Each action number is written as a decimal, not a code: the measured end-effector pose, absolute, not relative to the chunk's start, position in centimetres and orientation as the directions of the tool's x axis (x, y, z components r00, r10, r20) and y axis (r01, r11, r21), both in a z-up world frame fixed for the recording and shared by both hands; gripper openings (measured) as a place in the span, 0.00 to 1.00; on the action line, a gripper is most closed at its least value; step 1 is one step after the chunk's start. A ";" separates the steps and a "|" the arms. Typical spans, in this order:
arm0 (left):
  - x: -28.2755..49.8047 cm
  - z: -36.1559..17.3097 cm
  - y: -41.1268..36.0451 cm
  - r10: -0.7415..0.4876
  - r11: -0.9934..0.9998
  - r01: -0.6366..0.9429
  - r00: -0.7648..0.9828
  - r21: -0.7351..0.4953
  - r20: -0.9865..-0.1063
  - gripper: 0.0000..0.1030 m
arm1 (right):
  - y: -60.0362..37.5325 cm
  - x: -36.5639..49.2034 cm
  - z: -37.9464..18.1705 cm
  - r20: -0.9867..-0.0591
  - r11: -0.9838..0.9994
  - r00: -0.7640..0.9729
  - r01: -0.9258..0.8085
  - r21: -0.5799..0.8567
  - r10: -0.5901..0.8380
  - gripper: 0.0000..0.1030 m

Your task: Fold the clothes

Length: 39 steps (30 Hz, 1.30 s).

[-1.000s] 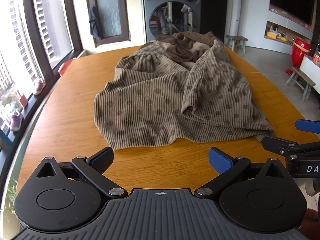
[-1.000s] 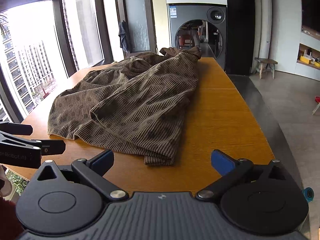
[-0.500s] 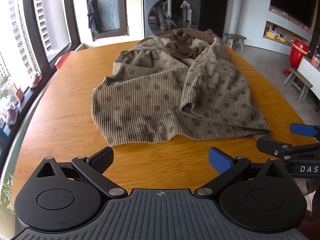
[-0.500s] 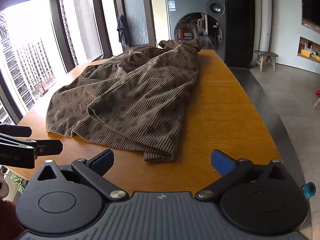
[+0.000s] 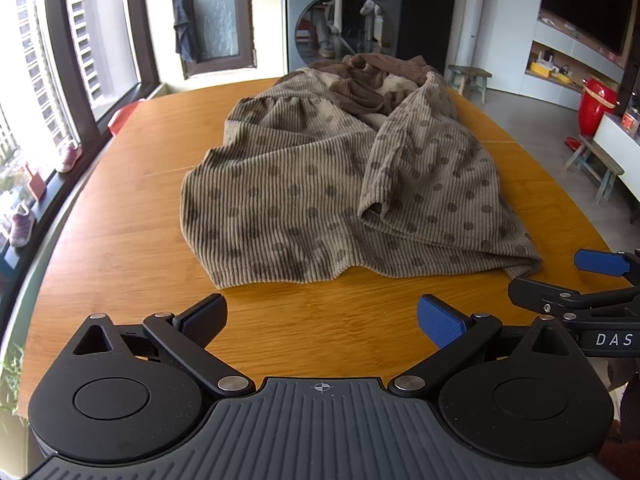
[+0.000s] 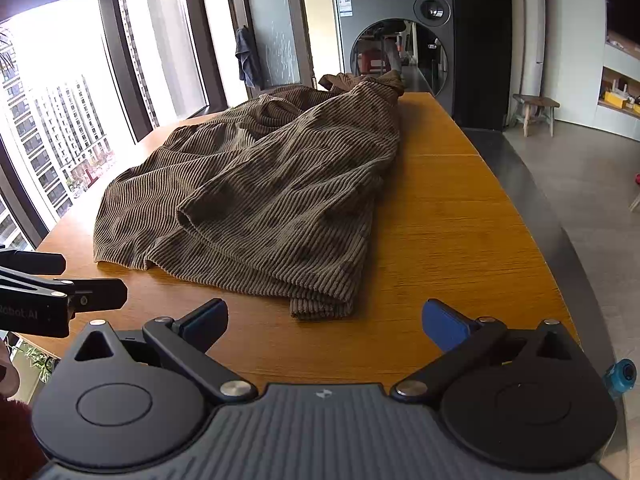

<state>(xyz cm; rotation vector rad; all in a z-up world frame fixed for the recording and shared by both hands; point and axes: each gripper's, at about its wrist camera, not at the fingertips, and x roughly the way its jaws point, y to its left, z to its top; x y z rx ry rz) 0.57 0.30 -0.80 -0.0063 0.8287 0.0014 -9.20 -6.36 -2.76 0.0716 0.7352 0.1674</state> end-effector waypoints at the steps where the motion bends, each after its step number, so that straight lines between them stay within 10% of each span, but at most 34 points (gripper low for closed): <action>1: 0.6 -0.8 0.3 -0.002 1.000 -0.003 0.675 -0.006 -0.737 1.00 | -6.4 -9.2 -2.8 -0.662 0.984 0.728 -0.127 0.124 0.178 1.00; 39: 1.0 -1.2 0.9 -0.011 0.999 -0.020 0.649 -0.032 -0.760 1.00 | -6.8 -8.5 -3.2 -0.681 0.981 0.707 -0.115 0.156 0.191 1.00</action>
